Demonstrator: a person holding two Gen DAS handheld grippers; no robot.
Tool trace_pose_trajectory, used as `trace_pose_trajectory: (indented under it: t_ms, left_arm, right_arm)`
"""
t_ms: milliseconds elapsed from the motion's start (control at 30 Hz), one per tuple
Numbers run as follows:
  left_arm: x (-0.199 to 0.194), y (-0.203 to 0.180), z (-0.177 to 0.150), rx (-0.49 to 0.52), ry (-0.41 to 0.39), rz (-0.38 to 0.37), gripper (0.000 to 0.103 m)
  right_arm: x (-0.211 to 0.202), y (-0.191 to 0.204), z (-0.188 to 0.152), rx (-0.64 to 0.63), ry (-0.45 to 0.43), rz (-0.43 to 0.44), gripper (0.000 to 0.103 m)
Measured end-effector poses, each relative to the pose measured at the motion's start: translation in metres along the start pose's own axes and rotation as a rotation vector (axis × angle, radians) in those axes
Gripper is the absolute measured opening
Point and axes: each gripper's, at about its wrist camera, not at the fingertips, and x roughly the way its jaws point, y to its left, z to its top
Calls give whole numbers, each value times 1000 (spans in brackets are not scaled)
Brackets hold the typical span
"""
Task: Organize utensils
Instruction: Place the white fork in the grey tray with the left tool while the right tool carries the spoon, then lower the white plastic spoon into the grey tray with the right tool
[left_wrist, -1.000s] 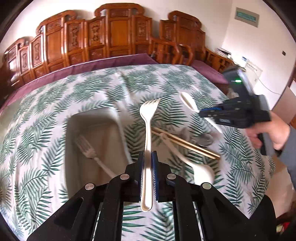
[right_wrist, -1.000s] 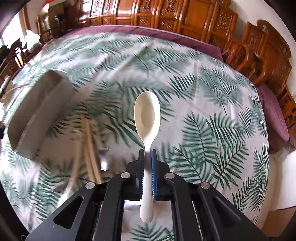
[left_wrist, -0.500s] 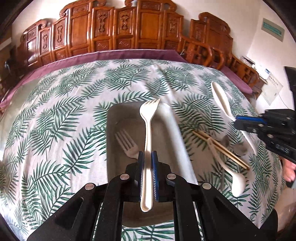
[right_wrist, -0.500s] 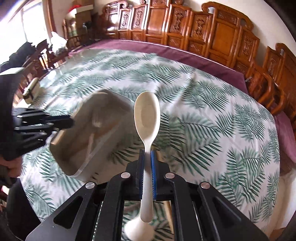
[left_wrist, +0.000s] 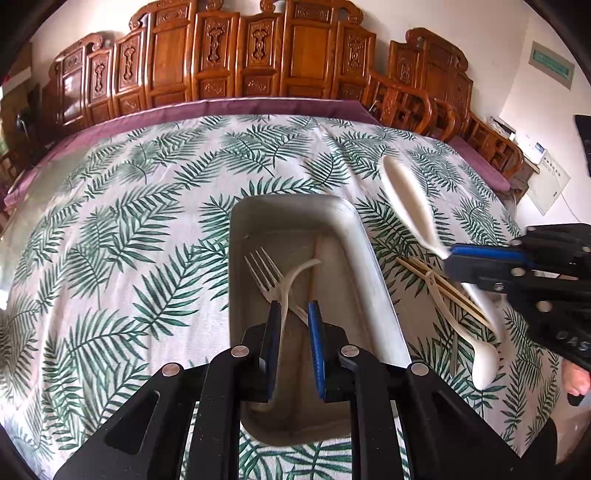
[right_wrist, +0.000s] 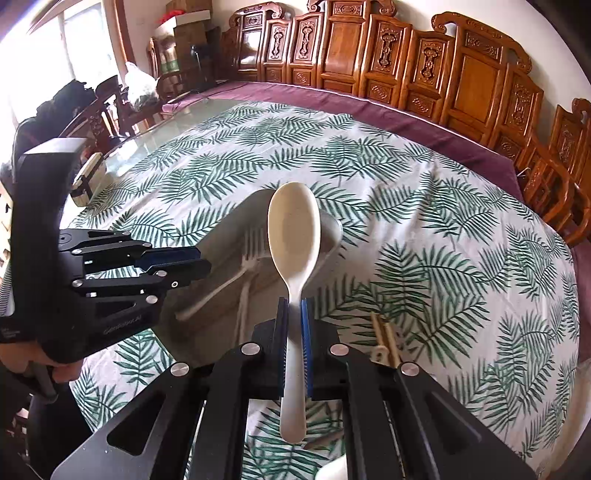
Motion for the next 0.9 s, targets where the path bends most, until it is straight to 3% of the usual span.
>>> trace_pose_trajectory:
  t_ms: [533, 900]
  left_arm:
    - [-58, 37, -13, -12, -81, 49, 14]
    - [-69, 53, -28, -26, -78, 87, 16]
  right_arm:
    - [38, 34, 15, 61, 4, 10, 9]
    - [59, 47, 16, 92, 2, -22, 9]
